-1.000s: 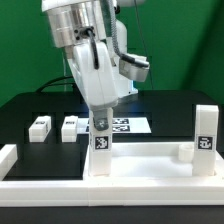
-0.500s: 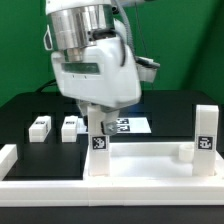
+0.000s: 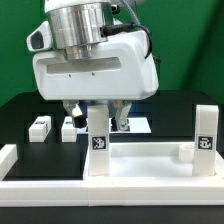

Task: Assemble desk

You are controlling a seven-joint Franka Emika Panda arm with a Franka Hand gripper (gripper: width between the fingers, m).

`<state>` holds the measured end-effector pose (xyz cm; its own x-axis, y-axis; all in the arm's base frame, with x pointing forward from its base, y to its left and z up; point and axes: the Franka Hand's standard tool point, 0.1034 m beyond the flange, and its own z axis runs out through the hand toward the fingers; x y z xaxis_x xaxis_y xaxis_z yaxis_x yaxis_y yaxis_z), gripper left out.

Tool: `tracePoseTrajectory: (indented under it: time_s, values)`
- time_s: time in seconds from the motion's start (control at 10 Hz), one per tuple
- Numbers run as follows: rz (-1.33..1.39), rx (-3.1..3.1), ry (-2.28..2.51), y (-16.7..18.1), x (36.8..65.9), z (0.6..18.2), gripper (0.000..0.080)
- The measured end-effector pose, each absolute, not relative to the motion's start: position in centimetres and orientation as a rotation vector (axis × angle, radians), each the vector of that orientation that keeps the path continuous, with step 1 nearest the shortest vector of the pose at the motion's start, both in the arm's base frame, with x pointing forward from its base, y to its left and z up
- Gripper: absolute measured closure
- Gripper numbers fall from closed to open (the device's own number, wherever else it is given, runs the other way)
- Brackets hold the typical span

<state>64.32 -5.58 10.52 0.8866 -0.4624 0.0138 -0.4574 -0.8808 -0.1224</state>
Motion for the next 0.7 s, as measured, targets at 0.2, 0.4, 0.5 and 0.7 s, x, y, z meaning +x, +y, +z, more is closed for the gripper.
tracePoseTrajectory:
  time_s: [0.2, 0.4, 0.5, 0.7]
  values:
    - [-0.086, -3.039, 0.292, -5.94, 64.32, 10.74, 0.015]
    - [-0.08, -3.031, 0.365, -5.94, 64.27, 10.64, 0.0312]
    - [-0.079, -3.031, 0.363, -5.97, 64.26, 10.62, 0.0461]
    - [-0.068, -2.989, 0.601, -6.05, 64.24, 10.57, 0.051]
